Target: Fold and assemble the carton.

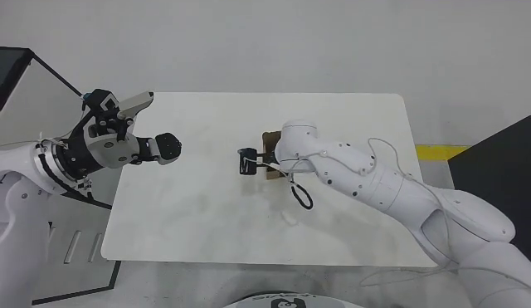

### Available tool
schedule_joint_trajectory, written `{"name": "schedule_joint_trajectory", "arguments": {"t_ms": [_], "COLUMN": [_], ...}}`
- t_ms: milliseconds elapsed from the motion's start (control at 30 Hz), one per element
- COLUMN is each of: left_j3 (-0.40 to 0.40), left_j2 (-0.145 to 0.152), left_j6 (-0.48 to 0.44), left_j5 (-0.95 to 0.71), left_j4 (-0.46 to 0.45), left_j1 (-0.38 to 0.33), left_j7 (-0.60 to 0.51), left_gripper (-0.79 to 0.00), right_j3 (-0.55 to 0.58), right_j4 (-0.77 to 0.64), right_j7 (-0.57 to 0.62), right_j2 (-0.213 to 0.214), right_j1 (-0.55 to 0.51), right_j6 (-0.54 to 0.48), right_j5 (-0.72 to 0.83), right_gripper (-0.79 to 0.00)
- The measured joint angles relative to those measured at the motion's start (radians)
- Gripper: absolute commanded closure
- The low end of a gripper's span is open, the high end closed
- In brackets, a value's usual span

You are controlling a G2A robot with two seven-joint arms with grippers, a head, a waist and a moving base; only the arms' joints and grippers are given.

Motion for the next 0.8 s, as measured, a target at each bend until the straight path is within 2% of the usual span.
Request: {"name": "schedule_joint_trajectory", "arguments": {"t_ms": [67, 100, 133, 167, 400, 600, 800], "left_j3": [0.000, 0.000, 0.000, 0.000, 0.000, 0.000, 0.000], "left_j2": [0.000, 0.000, 0.000, 0.000, 0.000, 0.000, 0.000], "left_j6": [0.000, 0.000, 0.000, 0.000, 0.000, 0.000, 0.000], "left_j5": [0.000, 0.000, 0.000, 0.000, 0.000, 0.000, 0.000], "left_j4": [0.000, 0.000, 0.000, 0.000, 0.000, 0.000, 0.000], "left_j1": [0.000, 0.000, 0.000, 0.000, 0.000, 0.000, 0.000], "left_j7": [0.000, 0.000, 0.000, 0.000, 0.000, 0.000, 0.000], "left_gripper": [-0.785, -0.785, -0.785, -0.785, -0.785, -0.785, -0.785], "right_j3": [0.027, 0.037, 0.050, 0.058, 0.064, 0.064, 0.061], "right_j4": [-0.024, -0.034, -0.048, -0.057, -0.090, -0.090, -0.043], "right_j7": [0.011, 0.015, 0.017, 0.017, 0.023, 0.023, -0.059], "right_j2": [0.013, 0.019, 0.027, 0.032, 0.062, 0.062, 0.053], "right_j1": [-0.007, -0.010, -0.014, -0.017, -0.011, -0.010, -0.013], "right_j6": [-0.013, -0.018, -0.021, -0.022, -0.015, -0.014, -0.068], "right_j5": [0.011, 0.015, 0.019, 0.021, 0.025, 0.024, 0.015], "right_gripper": [-0.209, -0.169, -0.068, 0.000, 0.000, 0.000, 0.000]}}
